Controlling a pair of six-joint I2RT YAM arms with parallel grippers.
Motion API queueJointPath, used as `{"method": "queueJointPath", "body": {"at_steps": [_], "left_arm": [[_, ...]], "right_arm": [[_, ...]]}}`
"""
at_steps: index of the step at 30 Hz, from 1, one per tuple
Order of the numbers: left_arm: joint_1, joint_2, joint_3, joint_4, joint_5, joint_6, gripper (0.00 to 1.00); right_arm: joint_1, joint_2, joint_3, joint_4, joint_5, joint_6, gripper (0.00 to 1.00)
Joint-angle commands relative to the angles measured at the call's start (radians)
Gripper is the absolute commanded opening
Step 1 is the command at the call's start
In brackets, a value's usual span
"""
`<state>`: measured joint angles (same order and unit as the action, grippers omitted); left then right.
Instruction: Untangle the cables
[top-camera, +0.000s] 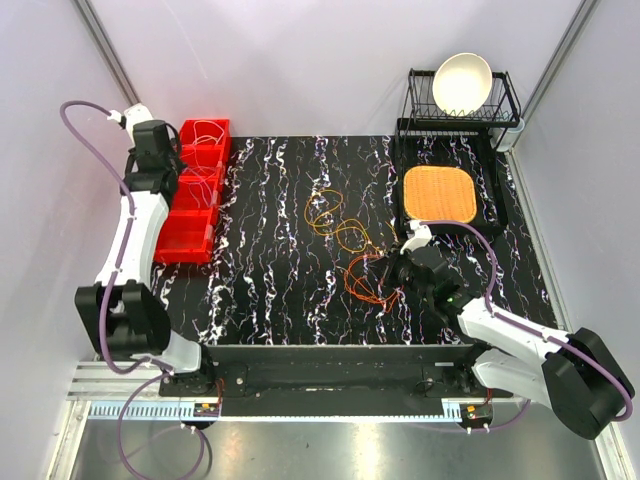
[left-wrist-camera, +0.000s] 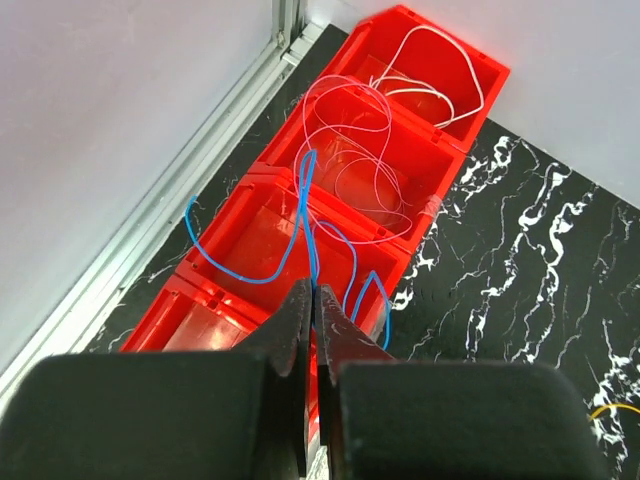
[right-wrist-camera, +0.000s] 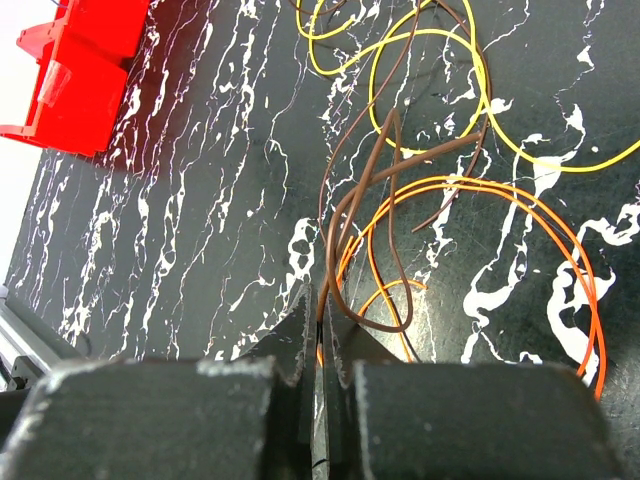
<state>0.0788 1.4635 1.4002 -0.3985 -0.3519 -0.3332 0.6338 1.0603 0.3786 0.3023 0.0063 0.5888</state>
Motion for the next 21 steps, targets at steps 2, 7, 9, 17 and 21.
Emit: {"method": "queueJointPath", "body": {"at_steps": [2, 7, 9, 17, 21], "left_arm": [[0.007, 0.105, 0.068, 0.089, 0.01, -0.012, 0.0], [0.021, 0.185, 0.085, 0.124, 0.027, -0.009, 0.0], [0.035, 0.205, 0.094, 0.116, 0.015, -0.018, 0.0], [0.062, 0.232, 0.002, 0.139, 0.019, -0.125, 0.0], [0.09, 0.248, -0.046, 0.174, 0.111, -0.196, 0.0]], "right_arm": [[-0.009, -0.005, 0.005, 0.049, -0.003, -0.004, 0.0], [-0.008, -0.008, 0.002, 0.049, -0.005, -0.004, 0.0], [-0.009, -0.008, 0.002, 0.05, -0.003, -0.003, 0.0], [-0.009, -0.003, 0.002, 0.052, -0.002, -0.003, 0.0], [-0.008, -0.006, 0.002, 0.052, -0.003, -0.003, 0.0]]}}
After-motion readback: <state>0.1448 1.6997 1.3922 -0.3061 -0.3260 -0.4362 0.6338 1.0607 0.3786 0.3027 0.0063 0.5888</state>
